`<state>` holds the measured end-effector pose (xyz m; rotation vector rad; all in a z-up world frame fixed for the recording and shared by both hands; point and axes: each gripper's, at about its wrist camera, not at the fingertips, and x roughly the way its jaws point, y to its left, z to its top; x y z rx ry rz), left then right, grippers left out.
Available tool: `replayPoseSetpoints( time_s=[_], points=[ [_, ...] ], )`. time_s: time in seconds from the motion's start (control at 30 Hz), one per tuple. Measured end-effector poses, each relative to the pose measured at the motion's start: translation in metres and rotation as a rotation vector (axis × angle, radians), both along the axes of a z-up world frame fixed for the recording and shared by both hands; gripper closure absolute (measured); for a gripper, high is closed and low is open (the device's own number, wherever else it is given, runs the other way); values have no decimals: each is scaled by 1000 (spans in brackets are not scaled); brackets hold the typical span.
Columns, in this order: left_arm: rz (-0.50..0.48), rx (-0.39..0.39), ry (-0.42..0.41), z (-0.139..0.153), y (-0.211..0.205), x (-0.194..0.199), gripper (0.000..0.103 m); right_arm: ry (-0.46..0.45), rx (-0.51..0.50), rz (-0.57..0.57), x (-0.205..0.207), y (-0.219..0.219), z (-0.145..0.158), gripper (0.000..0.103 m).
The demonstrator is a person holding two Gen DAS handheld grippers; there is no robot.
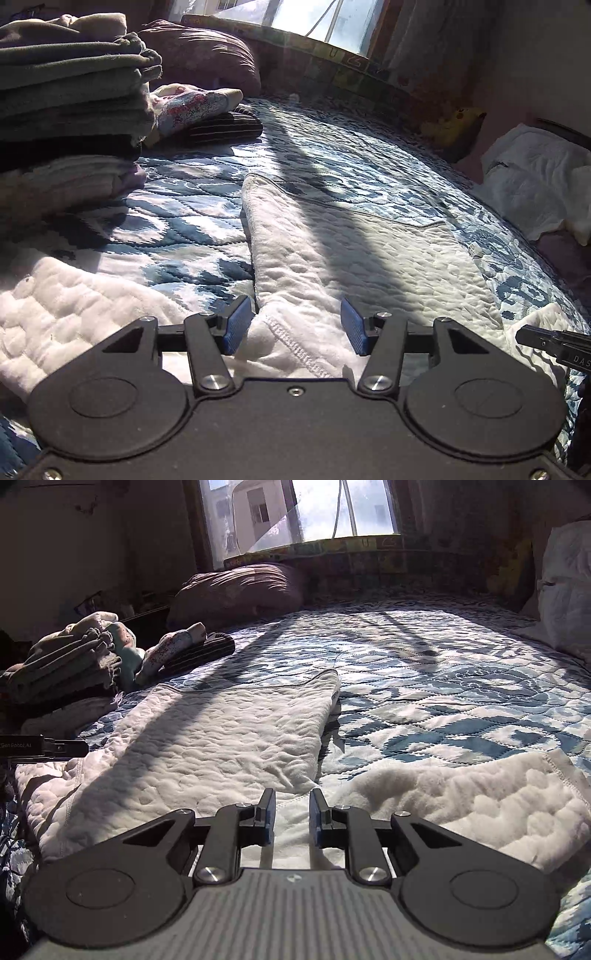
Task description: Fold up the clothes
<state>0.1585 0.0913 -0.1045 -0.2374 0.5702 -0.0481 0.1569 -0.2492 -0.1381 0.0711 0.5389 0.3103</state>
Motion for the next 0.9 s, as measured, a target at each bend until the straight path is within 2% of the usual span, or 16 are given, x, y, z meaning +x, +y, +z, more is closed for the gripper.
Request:
replayPoseSetpoints(
  time_s=[0.1,0.27,0.4,0.5,0.57,0.67,0.8,0.9],
  points=[
    [18,49,-20,6,8,-30,48,-61,-93,23,-34,8,7,72],
    [30,128,-40,9,13,-69,41,-129,-198,46,-79,18,13,55],
    [-9,176,-58,6,6,-95,40,-176,-335,82,-104,36,10,45],
    [-39,248,-73,3,-4,-105,40,-198,-468,130,-117,54,0,39],
    [-102,292,-73,1,-13,-111,40,-214,-551,148,-122,63,-7,37],
    [-160,398,-109,-3,-31,-120,40,-253,-647,166,-129,76,-15,35],
    [-275,657,-145,-20,-64,-131,40,-312,-799,185,-132,92,-29,29],
    [-339,799,-170,-34,-82,-135,39,-365,-870,216,-135,103,-36,30]
  ],
)
